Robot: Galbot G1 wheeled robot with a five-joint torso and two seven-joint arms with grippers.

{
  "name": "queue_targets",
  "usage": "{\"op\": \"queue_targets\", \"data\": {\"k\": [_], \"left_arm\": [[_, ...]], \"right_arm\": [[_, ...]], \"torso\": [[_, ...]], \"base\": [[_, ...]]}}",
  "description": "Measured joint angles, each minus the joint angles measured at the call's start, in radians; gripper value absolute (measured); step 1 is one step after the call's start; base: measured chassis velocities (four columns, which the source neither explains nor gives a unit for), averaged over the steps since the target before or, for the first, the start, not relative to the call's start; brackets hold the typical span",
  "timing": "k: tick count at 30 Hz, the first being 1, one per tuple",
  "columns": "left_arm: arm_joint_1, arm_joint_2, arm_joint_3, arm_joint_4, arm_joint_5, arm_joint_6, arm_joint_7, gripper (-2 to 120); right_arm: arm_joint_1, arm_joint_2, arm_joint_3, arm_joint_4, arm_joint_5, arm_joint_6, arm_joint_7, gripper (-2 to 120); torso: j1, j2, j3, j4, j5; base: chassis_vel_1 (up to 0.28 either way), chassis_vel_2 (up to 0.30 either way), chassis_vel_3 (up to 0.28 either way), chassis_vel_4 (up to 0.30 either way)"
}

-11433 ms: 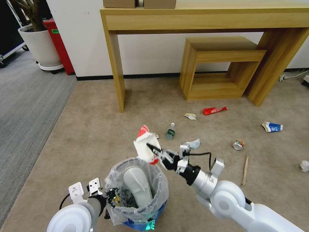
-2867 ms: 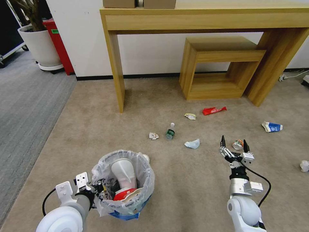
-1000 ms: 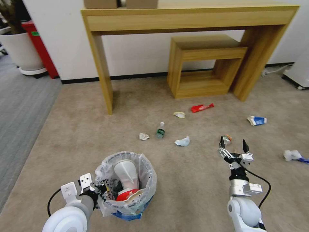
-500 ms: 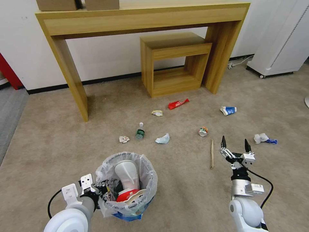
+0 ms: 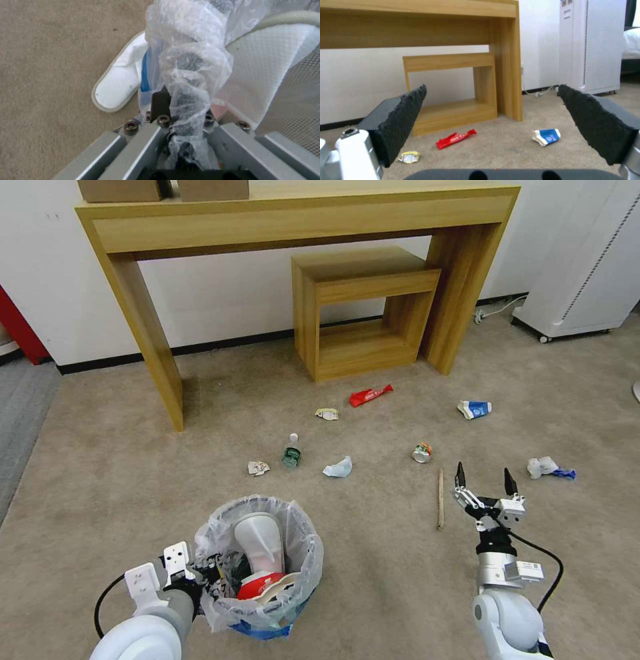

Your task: Pick up the trash bin and place the garbage on the floor into it.

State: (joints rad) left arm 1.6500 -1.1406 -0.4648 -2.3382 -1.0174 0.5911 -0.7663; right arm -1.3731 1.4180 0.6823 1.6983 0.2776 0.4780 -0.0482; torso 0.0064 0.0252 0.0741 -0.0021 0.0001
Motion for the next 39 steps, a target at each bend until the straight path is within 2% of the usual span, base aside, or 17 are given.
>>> {"op": "queue_targets", "data": {"k": [34,39], "left_arm": [[0.001,0.01,-0.009,-0.002,-0.012,0.0,-0.006,0],[0.004,0.007,-0.007,-0.006,-0.014,0.0,-0.01,0]], "right_arm": [[0.005,0.012,-0.016,0.008,0.007,0.028,-0.004,100],[0.0,0.012,-0.018,0.018,0.003,0.039,-0.029,100]], "torso": [[0.0,0.0,0.0,0.0,-0.0001],[0.0,0.0,0.0,-0.0001,0.0]], "base": [[0.0,0.0,0.0,0.0],[0.0,0.0,0.0,0.0]]}}
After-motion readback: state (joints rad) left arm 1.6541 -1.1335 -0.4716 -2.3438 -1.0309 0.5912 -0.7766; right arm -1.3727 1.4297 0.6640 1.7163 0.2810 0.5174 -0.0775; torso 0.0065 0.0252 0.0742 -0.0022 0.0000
